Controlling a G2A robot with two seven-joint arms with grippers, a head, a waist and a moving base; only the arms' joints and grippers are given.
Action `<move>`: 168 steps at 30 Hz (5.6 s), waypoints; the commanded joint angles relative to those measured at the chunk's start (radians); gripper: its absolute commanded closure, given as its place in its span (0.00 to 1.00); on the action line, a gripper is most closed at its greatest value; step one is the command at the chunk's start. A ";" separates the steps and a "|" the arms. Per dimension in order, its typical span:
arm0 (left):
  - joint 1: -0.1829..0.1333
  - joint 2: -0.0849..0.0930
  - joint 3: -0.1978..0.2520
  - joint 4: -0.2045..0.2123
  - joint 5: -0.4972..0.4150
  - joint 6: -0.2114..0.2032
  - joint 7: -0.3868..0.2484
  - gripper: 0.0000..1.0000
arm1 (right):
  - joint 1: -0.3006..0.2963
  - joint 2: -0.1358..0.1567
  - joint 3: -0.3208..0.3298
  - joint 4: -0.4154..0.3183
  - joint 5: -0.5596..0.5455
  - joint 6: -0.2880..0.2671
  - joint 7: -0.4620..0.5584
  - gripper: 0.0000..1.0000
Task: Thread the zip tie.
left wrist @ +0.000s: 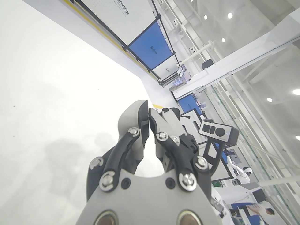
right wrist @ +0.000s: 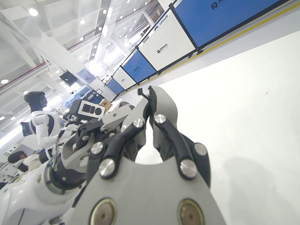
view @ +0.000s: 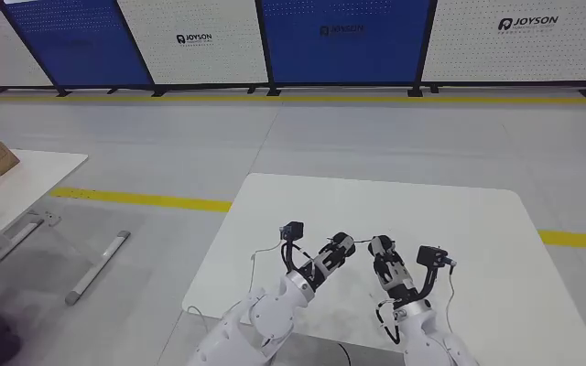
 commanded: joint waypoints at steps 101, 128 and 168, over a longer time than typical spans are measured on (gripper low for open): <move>-0.008 -0.007 0.014 0.000 0.034 -0.015 0.018 1.00 | -0.004 0.007 0.019 -0.006 -0.015 0.008 0.025 1.00; 0.001 -0.006 -0.006 -0.033 -0.016 -0.003 0.012 1.00 | 0.001 0.008 0.010 -0.028 -0.022 0.038 0.062 0.00; -0.002 -0.019 -0.002 -0.019 -0.111 -0.034 0.066 1.00 | 0.029 0.019 0.011 0.024 -0.289 0.142 0.126 0.57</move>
